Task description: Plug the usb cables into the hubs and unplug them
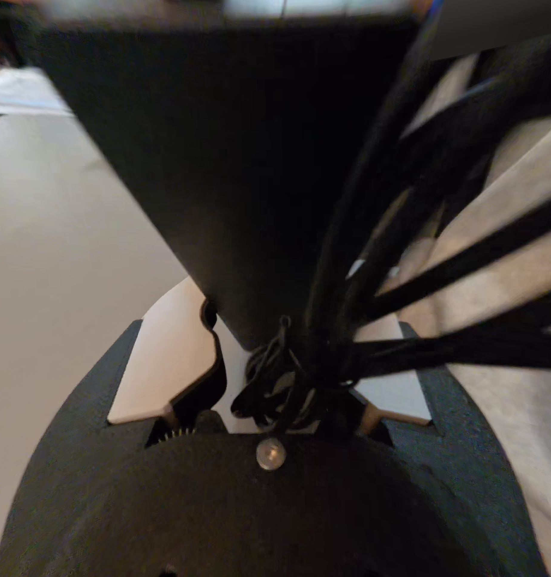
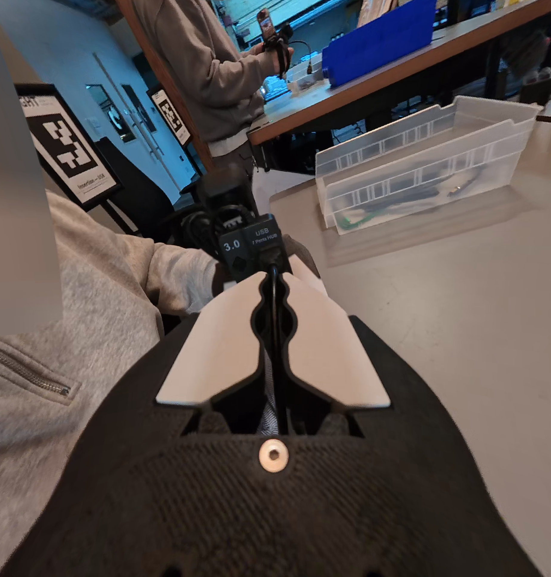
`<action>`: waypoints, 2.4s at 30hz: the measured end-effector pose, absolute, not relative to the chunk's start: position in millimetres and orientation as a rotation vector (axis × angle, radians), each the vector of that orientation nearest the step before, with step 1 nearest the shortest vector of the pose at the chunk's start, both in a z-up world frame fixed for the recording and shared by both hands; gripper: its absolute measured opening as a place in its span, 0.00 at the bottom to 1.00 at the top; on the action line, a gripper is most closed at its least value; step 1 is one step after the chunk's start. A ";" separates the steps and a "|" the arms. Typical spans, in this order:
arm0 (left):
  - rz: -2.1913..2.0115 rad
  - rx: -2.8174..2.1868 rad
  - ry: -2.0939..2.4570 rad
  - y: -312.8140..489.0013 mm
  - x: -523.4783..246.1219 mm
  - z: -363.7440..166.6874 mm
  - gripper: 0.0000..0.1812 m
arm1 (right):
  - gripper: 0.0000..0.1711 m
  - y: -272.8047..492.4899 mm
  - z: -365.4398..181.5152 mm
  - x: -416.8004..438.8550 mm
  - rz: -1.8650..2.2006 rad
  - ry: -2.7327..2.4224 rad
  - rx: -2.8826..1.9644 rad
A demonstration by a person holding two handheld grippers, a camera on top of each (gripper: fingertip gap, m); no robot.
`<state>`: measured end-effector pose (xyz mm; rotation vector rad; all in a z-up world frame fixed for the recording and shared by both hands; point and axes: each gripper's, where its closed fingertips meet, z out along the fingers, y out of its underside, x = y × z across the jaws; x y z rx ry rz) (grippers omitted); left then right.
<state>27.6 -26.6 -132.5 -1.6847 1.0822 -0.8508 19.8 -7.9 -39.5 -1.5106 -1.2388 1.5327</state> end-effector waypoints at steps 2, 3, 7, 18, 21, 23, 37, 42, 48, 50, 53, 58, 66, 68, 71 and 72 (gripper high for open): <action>-0.978 -1.633 0.973 -24.9 23.7 -111.7 0.45 | 0.02 -2.3 -42.9 20.4 1.529 -1.209 -1.534; -1.013 -1.615 0.932 -23.1 20.1 -105.1 0.43 | 0.03 -0.1 -43.4 20.4 1.535 -1.190 -1.540; -1.093 -1.573 0.839 -19.0 11.1 -93.1 0.44 | 0.03 3.1 -42.9 19.2 1.557 -1.142 -1.545; -1.221 -1.566 0.764 -18.3 7.1 -85.3 0.33 | 0.07 11.3 -33.1 23.8 1.430 -1.115 -1.461; -1.234 -1.565 0.761 -19.5 9.1 -84.5 0.33 | 0.09 8.3 -36.1 22.3 1.405 -1.154 -1.464; -1.228 -1.568 0.764 -19.6 9.3 -84.8 0.33 | 0.10 5.4 -40.3 19.7 1.382 -1.183 -1.470; -1.219 -1.600 0.793 -21.6 10.7 -88.7 0.33 | 0.05 -0.9 -46.0 14.8 1.260 -1.243 -1.460; -1.182 -1.629 0.823 -23.1 14.7 -93.1 0.33 | 0.05 -2.3 -46.2 14.3 1.284 -1.219 -1.462; -1.198 -1.621 0.812 -22.8 15.4 -93.3 0.33 | 0.05 -1.9 -45.3 13.4 1.293 -1.195 -1.465; -1.262 -1.599 0.769 -21.9 14.8 -88.1 0.33 | 0.05 -0.5 -41.3 13.7 1.310 -1.174 -1.463; -1.405 -1.539 0.658 -19.3 10.1 -74.6 0.33 | 0.08 4.7 -33.4 16.2 1.406 -1.098 -1.472; -1.521 -1.463 0.454 -3.8 -17.7 -61.6 0.32 | 0.12 31.9 -19.8 33.5 1.543 -0.846 -1.462; -1.562 -1.394 0.290 10.8 -44.0 -54.5 0.32 | 0.12 65.8 -34.3 50.4 1.553 -0.667 -1.522; -1.542 -1.401 0.288 11.8 -45.6 -55.8 0.32 | 0.12 76.8 -43.6 54.5 1.521 -0.629 -1.563; -1.517 -1.409 0.290 10.7 -46.8 -57.1 0.32 | 0.11 89.0 -56.6 56.8 1.494 -0.599 -1.612; -1.511 -1.411 0.290 9.7 -47.5 -57.1 0.32 | 0.11 91.1 -61.4 55.4 1.481 -0.607 -1.628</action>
